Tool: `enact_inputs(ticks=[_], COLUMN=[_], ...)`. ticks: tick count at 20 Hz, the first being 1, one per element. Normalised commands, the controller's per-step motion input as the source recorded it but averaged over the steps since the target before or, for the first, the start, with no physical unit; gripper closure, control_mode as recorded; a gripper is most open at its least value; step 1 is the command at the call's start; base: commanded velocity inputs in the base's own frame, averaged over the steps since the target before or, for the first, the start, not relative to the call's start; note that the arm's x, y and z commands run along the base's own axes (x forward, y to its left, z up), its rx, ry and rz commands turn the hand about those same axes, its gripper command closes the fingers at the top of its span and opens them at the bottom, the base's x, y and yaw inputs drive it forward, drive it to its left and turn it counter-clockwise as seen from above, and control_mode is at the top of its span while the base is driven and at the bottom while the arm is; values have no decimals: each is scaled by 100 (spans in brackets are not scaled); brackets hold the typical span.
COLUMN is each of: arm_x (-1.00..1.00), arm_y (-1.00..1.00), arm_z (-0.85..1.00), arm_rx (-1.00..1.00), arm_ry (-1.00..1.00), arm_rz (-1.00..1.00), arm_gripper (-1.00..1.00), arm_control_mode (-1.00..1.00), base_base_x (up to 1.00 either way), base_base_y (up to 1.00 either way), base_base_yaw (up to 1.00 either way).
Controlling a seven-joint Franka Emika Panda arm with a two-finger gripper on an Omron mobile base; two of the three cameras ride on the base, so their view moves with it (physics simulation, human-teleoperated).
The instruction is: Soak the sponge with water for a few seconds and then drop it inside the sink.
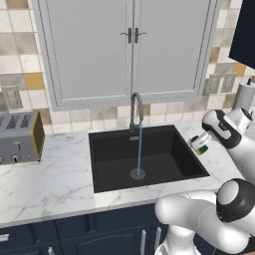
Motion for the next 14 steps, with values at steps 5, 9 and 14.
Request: enact_inputs(ticks=[5,9,14], arm_x=[17,10,17], arm_y=[35,38,38], arm_z=[0,-3,-18], arm_rx=[5,7,6], arm_ry=[-2,0,-3], arm_rz=[0,2,3], arm_gripper=[100,100,100], arm_control_mode=[-100,-100,-100], base_base_x=[0,0,0], base_base_y=[0,0,0], base_base_yaw=[0,0,0])
